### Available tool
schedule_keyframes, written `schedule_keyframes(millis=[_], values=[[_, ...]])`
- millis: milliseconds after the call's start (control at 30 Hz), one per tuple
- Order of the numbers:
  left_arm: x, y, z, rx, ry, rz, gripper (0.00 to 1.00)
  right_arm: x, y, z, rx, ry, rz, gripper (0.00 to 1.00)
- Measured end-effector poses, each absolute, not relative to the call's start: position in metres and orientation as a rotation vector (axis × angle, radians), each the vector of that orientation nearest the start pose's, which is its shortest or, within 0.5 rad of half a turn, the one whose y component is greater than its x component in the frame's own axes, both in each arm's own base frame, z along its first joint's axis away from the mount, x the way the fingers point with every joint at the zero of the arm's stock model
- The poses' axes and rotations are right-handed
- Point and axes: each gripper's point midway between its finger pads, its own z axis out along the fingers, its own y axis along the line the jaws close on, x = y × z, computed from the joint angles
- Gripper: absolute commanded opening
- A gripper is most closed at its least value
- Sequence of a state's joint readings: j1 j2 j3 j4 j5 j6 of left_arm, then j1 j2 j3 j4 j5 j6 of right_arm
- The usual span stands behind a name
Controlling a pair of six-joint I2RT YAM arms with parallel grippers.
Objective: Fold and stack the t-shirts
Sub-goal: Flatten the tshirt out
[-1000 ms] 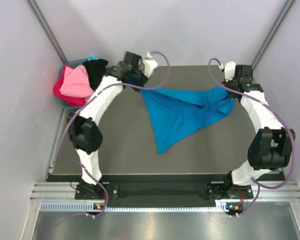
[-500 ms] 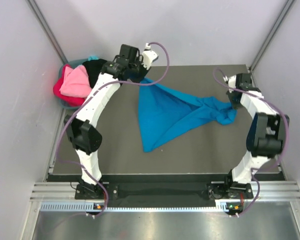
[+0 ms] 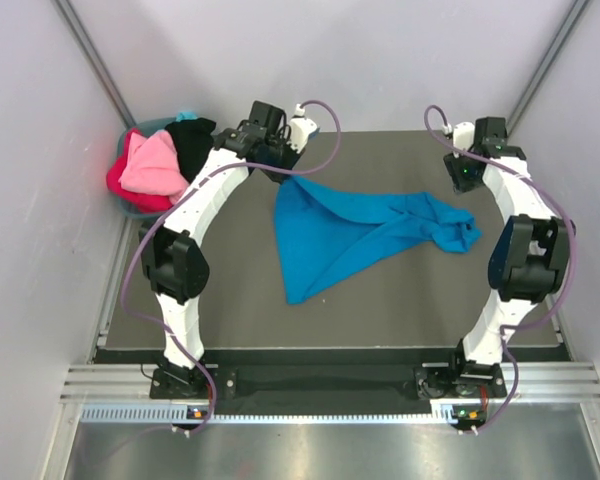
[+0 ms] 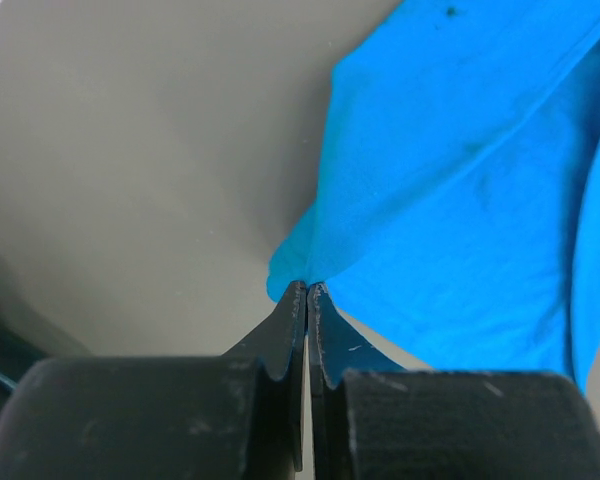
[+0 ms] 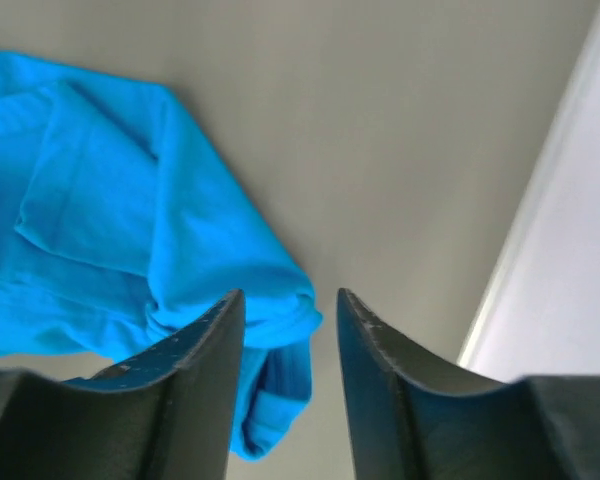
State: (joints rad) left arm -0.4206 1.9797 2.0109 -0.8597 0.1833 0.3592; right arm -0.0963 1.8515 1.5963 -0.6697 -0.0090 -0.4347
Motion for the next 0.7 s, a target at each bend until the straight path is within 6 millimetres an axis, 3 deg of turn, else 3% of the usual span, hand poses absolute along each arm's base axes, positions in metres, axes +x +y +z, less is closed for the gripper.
schedule_keyframes(millis=[200,467,700], values=[[0.454,-0.223,0.208,0.983,2.202,-0.254,0.0,0.454,-0.038,0.118,-0.581,2.505,-0.096,0.38],[0.453,-0.223,0.208,0.97,2.208,-0.263,0.0,0.431,0.025,0.089,-0.907,2.503,-0.049,0.41],[0.453,-0.224,0.208,0.967,2.21,-0.264,0.0,0.44,0.012,0.085,-0.893,2.523,-0.15,0.41]])
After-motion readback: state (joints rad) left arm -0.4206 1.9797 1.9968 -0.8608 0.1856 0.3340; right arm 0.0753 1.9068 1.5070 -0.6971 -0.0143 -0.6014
